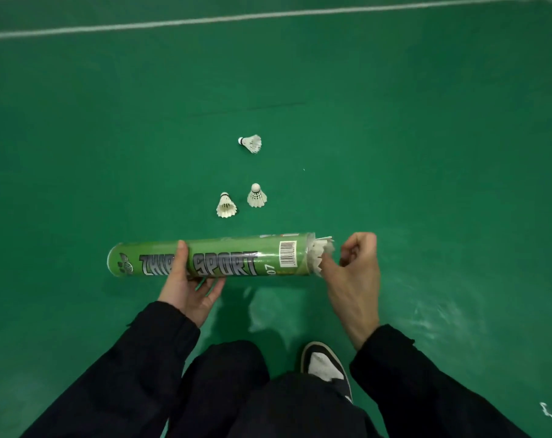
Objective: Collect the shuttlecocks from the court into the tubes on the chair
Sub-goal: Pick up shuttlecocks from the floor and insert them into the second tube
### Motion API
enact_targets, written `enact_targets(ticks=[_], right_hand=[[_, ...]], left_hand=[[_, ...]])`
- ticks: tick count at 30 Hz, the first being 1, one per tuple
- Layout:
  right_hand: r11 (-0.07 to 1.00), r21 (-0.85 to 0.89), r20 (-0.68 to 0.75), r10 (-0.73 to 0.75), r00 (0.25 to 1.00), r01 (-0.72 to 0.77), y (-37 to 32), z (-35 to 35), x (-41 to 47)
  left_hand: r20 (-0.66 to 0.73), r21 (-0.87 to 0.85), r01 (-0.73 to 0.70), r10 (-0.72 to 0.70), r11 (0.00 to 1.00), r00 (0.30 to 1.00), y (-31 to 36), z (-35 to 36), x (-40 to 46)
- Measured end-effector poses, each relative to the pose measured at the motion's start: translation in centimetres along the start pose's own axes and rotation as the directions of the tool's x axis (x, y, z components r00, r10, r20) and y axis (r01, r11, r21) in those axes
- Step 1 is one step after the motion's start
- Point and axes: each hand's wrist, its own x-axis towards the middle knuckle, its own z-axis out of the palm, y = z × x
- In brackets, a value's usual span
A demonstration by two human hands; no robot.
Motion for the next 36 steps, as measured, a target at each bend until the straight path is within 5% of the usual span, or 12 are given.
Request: enact_targets(ticks=[3, 5, 8, 12, 18, 23, 28, 30, 33, 36], right_hand=[[0.985, 0.128, 0.234, -0.146, 0.961, 0.119, -2.8, -1.1, -1.0], [0.979, 0.104, 0.494, -0.204, 0.845, 0.175, -5.1, -1.1, -1.5], [0.972, -0.047, 0.728, -0.125, 0.674, 0.231, -8.9, 0.1, -1.5], [0.965, -0.146, 0.827, -0.001, 0.563, 0.217, -12.7, 2.5, -0.9], [0.996, 0.086, 0.609, -0.031, 0.793, -0.027, -9.4, 4.8, 1.6], [0.998, 0.002, 0.707, 0.048, 0.705, -0.070, -3.2, 8.1, 7.3], [0.915, -0.102, 0.798, 0.309, 0.517, -0.390, 2.1, 12.7, 13.3], [0.893, -0.111, 0.794, 0.343, 0.502, -0.435, 2.4, 13.9, 15.0], [0.892, 0.056, 0.722, 0.274, 0.635, -0.449, 2.6, 15.7, 17.9], [0.982, -0.028, 0.534, 0.171, 0.828, -0.185, 4.7, 18.4, 21.7]], left_hand=[[0.025, -0.048, -0.027, 0.028, 0.998, 0.999, 1.9, -0.7, -1.5], [0.039, -0.088, -0.039, 0.043, 0.995, 0.998, 3.2, -1.1, -2.9], [0.040, -0.147, -0.077, 0.083, 0.986, 0.996, 5.5, -1.8, -4.6], [0.102, -0.169, -0.122, 0.140, 0.978, 0.985, 7.7, -2.5, -5.5], [0.083, -0.181, -0.145, 0.162, 0.973, 0.983, 8.5, -1.7, -1.5], [0.008, -0.105, -0.090, 0.091, 0.990, 0.996, 7.6, -0.3, 5.8], [-0.127, -0.005, -0.009, 0.009, 1.000, 0.992, 7.7, 1.9, 12.7], [-0.145, 0.030, 0.011, -0.006, 0.999, 0.989, 8.5, 2.1, 14.3], [-0.189, 0.005, -0.030, 0.030, 1.000, 0.981, 10.4, 1.0, 16.8], [-0.252, -0.018, -0.081, 0.074, 0.997, 0.965, 12.3, -1.3, 20.0]])
